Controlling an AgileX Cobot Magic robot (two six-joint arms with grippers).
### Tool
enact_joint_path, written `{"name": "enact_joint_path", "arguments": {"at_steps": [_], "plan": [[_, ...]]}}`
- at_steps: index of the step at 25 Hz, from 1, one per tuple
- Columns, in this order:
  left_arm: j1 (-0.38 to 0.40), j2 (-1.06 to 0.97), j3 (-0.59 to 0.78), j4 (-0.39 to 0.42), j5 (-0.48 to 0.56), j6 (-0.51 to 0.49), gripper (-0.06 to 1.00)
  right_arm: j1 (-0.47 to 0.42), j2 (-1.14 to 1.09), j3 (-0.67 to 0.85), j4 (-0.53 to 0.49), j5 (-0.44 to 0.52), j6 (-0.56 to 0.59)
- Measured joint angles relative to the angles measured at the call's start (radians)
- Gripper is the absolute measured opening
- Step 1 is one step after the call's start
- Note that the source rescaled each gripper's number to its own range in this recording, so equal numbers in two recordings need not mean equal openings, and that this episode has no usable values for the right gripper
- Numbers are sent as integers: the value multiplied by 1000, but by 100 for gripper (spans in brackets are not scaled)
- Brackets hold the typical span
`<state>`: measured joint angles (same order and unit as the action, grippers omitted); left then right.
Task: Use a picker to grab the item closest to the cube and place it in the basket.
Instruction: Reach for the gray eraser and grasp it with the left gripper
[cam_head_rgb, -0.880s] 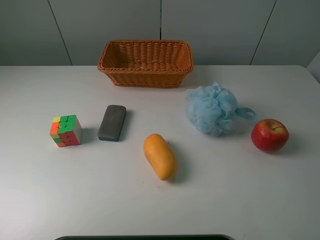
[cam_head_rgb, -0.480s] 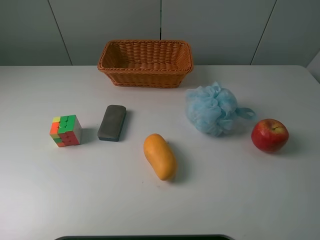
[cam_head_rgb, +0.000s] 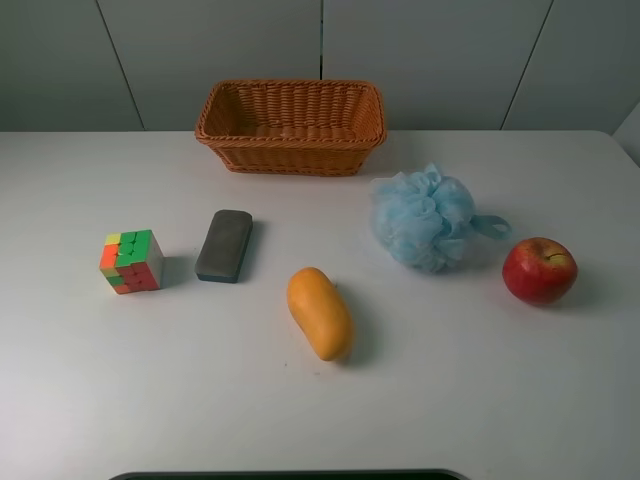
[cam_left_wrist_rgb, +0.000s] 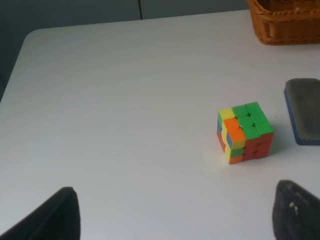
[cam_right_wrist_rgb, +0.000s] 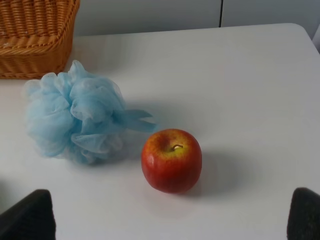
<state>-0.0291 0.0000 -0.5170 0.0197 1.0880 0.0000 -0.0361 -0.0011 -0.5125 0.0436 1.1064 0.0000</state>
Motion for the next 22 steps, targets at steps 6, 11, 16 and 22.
{"name": "enact_joint_path", "arguments": {"at_steps": [6,11,16,22], "plan": [[5,89,-110,0,-76,-14,100,0,0,0,0,0,0],[7,355,-294,-6,-119,-16,100,0,0,0,0,0,0],[7,640,-542,-33,-136,-16,100,0,0,0,0,0,0],[1,969,-801,-91,-118,-18,100,0,0,0,0,0,0]]}}
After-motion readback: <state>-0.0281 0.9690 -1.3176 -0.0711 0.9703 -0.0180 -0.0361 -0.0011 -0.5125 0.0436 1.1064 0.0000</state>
